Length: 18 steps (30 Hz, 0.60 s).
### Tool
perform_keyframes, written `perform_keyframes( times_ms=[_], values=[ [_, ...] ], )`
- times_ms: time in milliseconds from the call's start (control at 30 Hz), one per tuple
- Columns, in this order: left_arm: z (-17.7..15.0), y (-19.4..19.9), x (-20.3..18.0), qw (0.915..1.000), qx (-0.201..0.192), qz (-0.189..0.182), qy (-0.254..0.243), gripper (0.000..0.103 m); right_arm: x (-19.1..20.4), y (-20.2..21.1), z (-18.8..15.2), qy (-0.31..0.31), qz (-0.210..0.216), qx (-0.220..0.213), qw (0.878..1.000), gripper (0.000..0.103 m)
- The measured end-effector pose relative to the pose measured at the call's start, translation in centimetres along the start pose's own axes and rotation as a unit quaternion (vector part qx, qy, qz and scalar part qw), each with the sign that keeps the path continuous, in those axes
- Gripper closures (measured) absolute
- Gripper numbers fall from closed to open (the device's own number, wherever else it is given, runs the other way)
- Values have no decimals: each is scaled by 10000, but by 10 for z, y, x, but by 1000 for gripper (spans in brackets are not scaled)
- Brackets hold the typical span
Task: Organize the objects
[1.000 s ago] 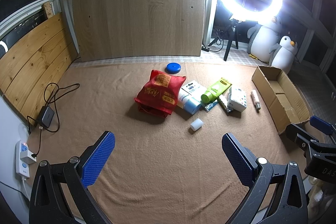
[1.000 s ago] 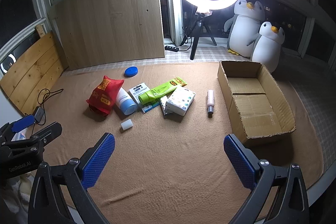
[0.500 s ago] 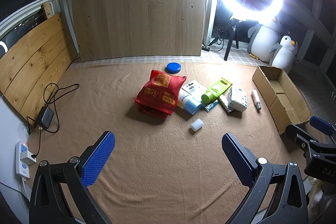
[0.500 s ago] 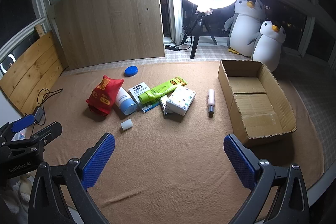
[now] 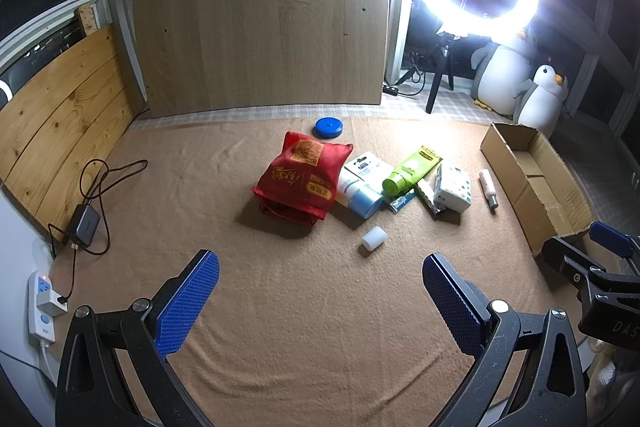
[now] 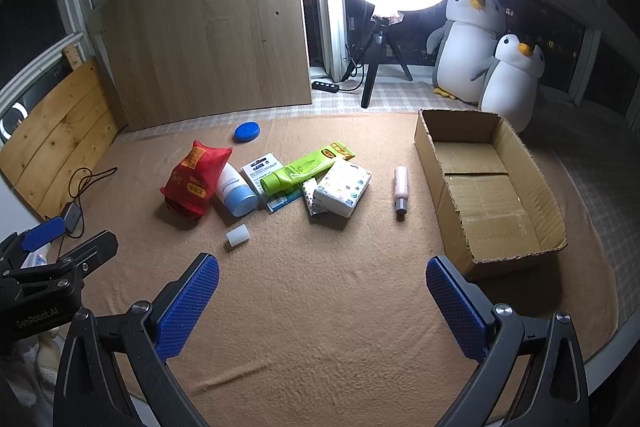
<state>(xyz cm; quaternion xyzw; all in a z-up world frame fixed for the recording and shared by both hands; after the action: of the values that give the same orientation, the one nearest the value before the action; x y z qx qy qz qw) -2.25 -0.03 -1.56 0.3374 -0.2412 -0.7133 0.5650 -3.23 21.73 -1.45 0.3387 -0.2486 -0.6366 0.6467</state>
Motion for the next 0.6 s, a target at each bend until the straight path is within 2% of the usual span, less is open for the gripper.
perform_keyframes(
  times_ms=[600],
  values=[
    [-10, -33, 16, 9997, 233, -62, 78, 0, -5, -20, -5, -8, 66, 227, 9997, 1]
  ],
)
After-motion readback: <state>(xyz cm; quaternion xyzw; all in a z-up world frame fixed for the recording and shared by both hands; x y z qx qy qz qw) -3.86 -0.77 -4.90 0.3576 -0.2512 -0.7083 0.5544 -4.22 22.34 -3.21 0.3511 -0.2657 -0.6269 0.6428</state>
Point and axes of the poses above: each gripper's, at about its wrist camera, not at the fingertips, and y roughly against the way its jaws point, x to its left, z to its top, the point moved 2 cm from there along -y, roughly the way its jaws point, and after that the axes turned 15 degrees about -z, right-handed, at the moved point
